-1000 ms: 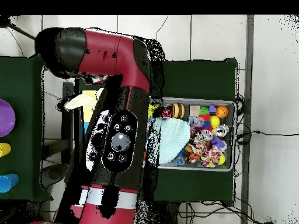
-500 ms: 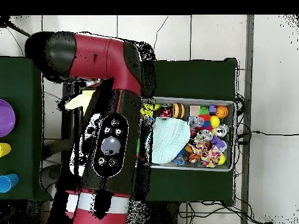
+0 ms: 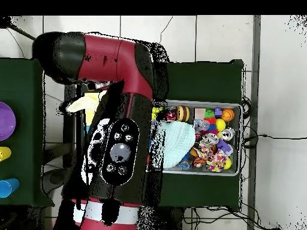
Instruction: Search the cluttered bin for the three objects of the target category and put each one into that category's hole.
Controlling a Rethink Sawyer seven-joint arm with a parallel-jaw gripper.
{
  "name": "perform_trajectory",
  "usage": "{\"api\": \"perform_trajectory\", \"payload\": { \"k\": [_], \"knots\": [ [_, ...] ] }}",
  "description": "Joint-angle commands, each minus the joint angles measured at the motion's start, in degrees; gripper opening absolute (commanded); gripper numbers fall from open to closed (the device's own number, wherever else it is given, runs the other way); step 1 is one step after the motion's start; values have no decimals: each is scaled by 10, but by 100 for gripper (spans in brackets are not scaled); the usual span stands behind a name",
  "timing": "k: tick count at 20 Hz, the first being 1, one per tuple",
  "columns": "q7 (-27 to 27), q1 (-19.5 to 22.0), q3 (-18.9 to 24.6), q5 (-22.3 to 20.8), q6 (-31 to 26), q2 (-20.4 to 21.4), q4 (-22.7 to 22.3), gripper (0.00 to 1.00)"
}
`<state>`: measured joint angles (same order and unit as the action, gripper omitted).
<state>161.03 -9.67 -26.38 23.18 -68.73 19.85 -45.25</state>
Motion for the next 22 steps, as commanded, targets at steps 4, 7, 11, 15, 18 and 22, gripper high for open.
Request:
{"api": "perform_trajectory", "payload": {
  "k": [4,7,11,15,18,22],
  "knots": [
    [-29,28,48,-39,-6,2,-67,0],
    [-36,32,52,-42,-2,2,-68,0],
    [-48,39,64,-48,11,-3,-66,0],
    [-63,46,80,-51,40,-10,-73,0],
    [-67,47,91,-48,58,-8,-87,0],
    [-70,47,98,-55,69,-7,-93,0]
  ]
}}
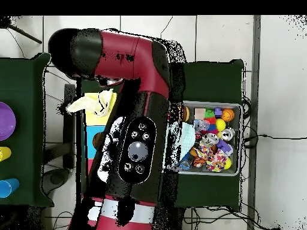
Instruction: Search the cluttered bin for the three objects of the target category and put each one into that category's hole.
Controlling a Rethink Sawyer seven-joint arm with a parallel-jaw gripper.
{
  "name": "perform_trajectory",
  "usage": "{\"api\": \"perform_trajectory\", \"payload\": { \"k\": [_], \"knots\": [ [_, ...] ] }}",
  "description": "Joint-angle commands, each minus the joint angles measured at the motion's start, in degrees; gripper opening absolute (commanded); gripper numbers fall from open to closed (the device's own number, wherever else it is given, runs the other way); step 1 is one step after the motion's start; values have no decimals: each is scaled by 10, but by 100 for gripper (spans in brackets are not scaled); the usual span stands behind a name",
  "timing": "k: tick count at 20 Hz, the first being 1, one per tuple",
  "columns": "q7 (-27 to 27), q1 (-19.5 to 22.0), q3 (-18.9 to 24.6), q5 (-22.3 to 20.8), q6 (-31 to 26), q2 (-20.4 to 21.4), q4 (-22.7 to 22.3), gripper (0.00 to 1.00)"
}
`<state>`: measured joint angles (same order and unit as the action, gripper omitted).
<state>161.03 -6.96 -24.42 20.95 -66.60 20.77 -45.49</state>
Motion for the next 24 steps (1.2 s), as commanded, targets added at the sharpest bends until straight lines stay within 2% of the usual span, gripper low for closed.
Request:
{"api": "perform_trajectory", "payload": {
  "k": [1,7,24],
  "knots": [
    [-68,20,79,-34,48,-18,-90,0],
    [-71,18,89,-40,69,-16,-107,0],
    [-77,18,128,-62,154,20,-207,0]
  ]
}}
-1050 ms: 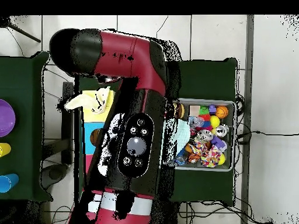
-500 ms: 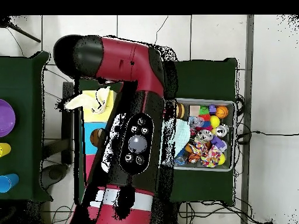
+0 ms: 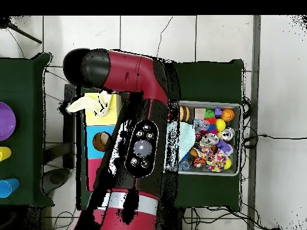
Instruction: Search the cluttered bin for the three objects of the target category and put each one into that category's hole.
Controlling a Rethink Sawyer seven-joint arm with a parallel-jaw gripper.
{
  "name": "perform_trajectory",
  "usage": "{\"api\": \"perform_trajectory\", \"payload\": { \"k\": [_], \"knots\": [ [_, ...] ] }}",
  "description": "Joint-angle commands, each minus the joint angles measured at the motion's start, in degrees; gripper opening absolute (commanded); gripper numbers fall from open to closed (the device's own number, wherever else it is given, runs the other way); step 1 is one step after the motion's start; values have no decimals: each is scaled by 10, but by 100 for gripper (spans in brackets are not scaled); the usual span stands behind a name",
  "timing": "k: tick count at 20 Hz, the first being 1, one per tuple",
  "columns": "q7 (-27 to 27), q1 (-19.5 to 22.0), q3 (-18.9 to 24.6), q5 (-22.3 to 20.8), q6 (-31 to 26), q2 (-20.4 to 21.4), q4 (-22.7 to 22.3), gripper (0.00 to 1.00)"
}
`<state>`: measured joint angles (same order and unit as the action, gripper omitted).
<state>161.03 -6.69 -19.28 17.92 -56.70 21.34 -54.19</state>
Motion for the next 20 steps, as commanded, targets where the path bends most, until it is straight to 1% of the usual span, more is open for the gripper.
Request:
{"api": "perform_trajectory", "payload": {
  "k": [1,4,6,11,13,16,20],
  "knots": [
    [-74,15,78,-32,59,15,-125,0],
    [-53,7,86,-31,86,24,-156,0],
    [-26,-8,77,-32,87,26,-162,0],
    [23,-35,64,-26,65,34,-165,0],
    [31,-43,61,-23,63,39,-170,0],
    [43,-53,62,-13,65,56,-193,0],
    [69,-72,50,-9,59,63,-203,0]
  ]
}}
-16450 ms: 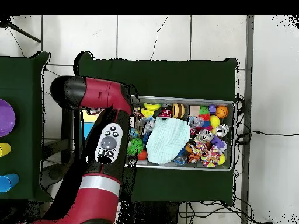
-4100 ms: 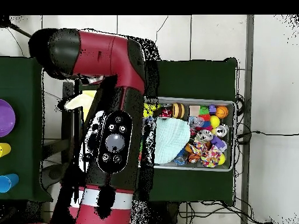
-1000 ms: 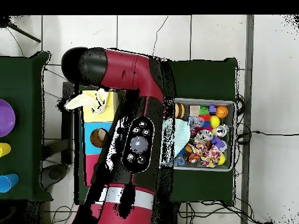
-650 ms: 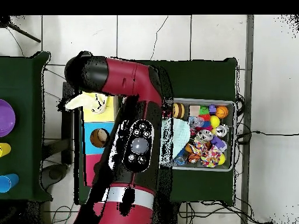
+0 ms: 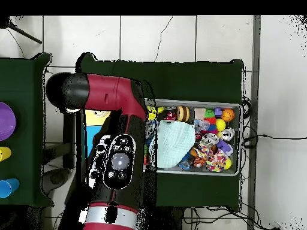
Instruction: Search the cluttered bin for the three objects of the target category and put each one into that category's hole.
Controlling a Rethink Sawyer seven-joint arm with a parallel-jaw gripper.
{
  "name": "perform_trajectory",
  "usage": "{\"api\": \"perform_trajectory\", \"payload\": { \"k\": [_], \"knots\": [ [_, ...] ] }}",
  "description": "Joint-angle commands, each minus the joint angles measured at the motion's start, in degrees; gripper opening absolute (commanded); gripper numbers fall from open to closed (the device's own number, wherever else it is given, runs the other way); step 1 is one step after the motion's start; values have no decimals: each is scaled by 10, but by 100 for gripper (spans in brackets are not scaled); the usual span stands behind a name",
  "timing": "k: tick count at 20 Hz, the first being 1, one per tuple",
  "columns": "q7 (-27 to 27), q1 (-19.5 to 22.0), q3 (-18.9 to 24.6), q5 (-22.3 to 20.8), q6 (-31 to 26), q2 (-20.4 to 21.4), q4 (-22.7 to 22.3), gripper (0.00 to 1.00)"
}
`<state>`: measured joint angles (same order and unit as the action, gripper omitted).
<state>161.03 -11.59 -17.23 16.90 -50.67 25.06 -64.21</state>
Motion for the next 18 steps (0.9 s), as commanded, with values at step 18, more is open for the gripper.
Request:
{"api": "perform_trajectory", "payload": {
  "k": [18],
  "knots": [
    [33,-15,48,-2,81,18,-153,0]
  ]
}}
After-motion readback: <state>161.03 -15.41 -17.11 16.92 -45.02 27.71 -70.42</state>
